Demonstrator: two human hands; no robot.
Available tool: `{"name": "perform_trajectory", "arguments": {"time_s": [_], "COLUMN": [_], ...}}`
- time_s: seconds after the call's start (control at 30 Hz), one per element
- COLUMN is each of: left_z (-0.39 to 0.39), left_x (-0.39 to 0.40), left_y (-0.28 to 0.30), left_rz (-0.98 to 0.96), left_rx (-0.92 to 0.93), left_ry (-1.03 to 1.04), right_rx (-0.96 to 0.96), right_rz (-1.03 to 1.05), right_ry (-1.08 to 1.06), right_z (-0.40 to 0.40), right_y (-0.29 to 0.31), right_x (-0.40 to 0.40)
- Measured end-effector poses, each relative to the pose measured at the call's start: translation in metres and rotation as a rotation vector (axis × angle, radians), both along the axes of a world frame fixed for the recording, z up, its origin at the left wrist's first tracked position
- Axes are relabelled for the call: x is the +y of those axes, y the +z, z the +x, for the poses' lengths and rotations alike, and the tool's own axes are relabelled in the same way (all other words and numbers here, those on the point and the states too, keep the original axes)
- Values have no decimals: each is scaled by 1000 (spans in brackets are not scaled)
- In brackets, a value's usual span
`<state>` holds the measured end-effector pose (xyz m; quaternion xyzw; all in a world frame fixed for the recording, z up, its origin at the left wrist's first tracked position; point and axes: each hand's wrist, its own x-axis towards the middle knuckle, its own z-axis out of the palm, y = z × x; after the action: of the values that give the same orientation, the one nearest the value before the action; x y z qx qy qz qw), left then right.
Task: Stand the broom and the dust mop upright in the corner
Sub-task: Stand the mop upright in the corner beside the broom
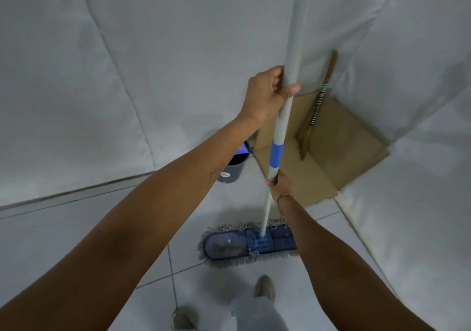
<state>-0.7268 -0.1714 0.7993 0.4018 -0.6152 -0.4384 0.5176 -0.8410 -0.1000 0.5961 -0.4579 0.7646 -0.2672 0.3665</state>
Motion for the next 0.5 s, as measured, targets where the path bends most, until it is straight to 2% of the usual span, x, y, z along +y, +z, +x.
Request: {"name": "perform_trajectory", "arguments": {"time_s": [0.33,0.5], "left_z": [-176,-226], "left_x": [-50,-83], "left_y": [12,14], "left_rz": [-23,-30], "left_rx": [-3,-25], "left_ry": [-34,-41], "right_rx": [-57,-76], "right_rz": [35,79], "right_ry": [-82,-48], "right_z": [-158,-210], "right_y": [6,2], "right_x": [-52,-92]}}
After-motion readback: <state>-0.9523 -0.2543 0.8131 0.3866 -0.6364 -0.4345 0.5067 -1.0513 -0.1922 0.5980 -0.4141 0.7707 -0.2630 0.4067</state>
